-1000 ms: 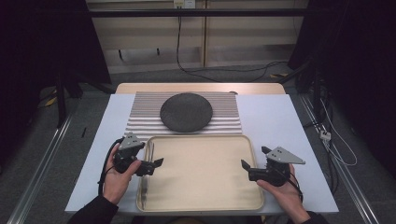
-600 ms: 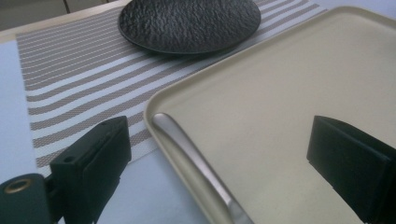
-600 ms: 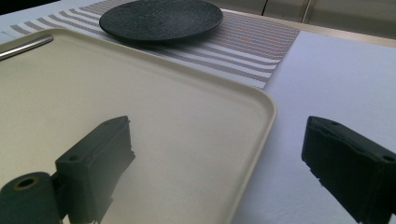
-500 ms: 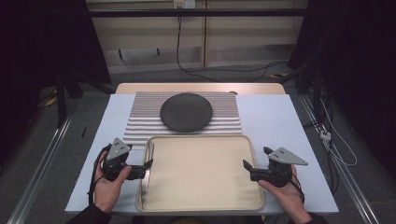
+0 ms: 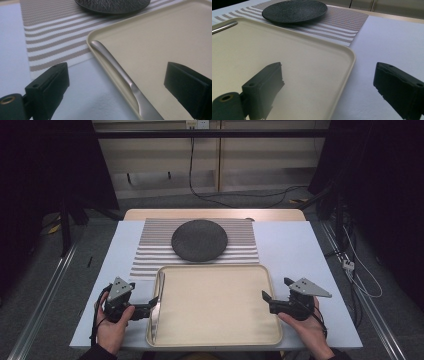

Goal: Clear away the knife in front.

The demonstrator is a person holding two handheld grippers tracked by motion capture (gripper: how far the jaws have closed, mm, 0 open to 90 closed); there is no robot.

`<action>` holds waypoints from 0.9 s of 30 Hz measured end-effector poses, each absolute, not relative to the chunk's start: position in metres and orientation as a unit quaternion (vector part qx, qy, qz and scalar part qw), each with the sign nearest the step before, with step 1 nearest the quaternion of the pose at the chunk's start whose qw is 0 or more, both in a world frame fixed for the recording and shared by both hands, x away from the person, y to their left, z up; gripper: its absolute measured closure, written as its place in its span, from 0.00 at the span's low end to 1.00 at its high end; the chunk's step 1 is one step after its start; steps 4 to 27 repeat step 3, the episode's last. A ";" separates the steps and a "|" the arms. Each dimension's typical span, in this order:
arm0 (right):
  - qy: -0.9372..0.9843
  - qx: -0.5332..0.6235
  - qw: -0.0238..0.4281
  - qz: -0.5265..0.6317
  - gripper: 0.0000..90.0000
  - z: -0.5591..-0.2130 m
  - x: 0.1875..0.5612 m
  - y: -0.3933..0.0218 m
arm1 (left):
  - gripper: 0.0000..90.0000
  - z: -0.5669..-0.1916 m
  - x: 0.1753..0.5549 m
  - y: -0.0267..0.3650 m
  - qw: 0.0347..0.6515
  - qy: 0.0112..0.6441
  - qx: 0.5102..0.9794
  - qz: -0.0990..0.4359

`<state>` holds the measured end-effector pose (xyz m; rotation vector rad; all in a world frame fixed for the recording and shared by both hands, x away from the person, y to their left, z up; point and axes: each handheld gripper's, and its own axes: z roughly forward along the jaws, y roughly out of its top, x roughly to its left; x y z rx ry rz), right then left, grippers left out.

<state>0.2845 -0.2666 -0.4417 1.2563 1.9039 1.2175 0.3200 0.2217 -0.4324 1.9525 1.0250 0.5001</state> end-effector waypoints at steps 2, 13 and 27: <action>0.708 0.467 0.275 0.453 0.09 -0.442 0.284 -0.267 | 0.06 -0.432 0.320 0.222 0.425 0.407 0.782 0.206; 0.708 0.467 0.275 0.453 0.09 -0.442 0.285 -0.267 | 0.06 -0.431 0.320 0.222 0.422 0.407 0.784 0.204; 0.708 0.467 0.275 0.453 0.09 -0.442 0.285 -0.267 | 0.06 -0.431 0.320 0.222 0.422 0.407 0.784 0.204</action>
